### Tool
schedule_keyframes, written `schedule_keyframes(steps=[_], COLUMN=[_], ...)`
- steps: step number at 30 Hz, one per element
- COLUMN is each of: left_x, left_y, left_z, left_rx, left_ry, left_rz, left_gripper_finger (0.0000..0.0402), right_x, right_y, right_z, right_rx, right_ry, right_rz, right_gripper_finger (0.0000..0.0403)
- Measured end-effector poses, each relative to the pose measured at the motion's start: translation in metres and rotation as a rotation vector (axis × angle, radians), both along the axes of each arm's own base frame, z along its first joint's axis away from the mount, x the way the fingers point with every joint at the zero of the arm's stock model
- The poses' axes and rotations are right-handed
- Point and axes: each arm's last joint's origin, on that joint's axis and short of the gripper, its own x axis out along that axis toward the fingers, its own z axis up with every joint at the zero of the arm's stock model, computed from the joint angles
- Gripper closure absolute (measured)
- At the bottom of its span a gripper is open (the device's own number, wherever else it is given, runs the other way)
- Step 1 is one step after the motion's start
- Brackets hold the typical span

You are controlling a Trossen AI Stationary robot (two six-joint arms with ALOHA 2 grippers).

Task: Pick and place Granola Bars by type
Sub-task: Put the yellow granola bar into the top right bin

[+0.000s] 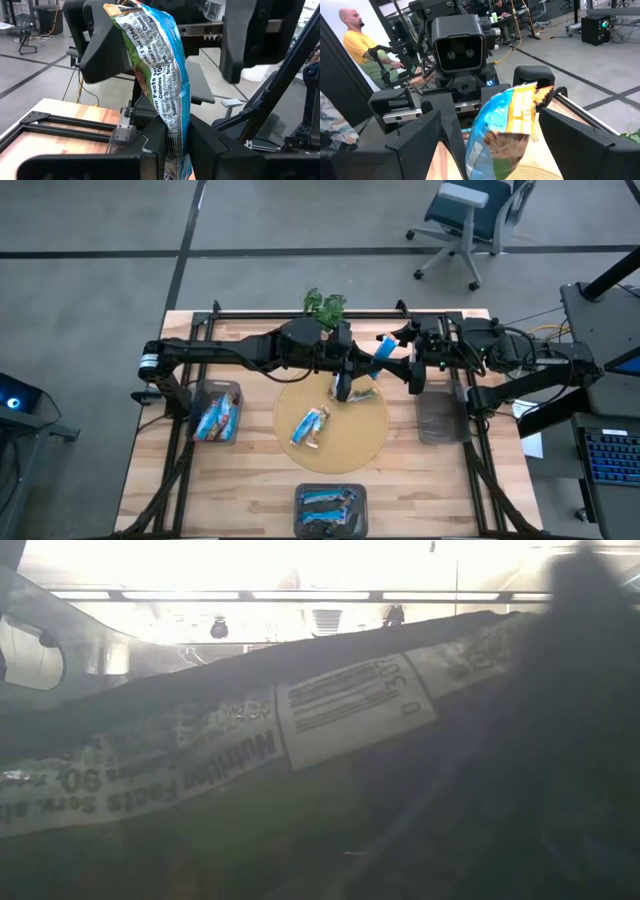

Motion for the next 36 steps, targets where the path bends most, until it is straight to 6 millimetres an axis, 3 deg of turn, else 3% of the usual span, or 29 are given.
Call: schedule_keyframes(steps=[5, 23, 36], left_x=[0.0000, 0.0000, -0.0001], left_y=[0.0002, 0.0017, 0.0035], left_z=[0.0001, 0.0000, 0.0000], left_rx=[0.000, 0.000, -0.005], left_ry=[-0.001, 0.000, 0.001], left_rz=[0.000, 0.005, 0.010], left_gripper_finger=[0.0352, 0.0351, 0.0351], right_x=[-0.0007, -0.0020, -0.0020], right_y=[0.0000, 0.0003, 0.0003], right_z=[0.0003, 0.0008, 0.0007], right_rx=[-0.001, -0.025, -0.030], right_ry=[-0.001, 0.000, 0.001], right_rz=[0.000, 0.012, 0.012], right_gripper_finger=[0.0101, 0.0298, 0.0324])
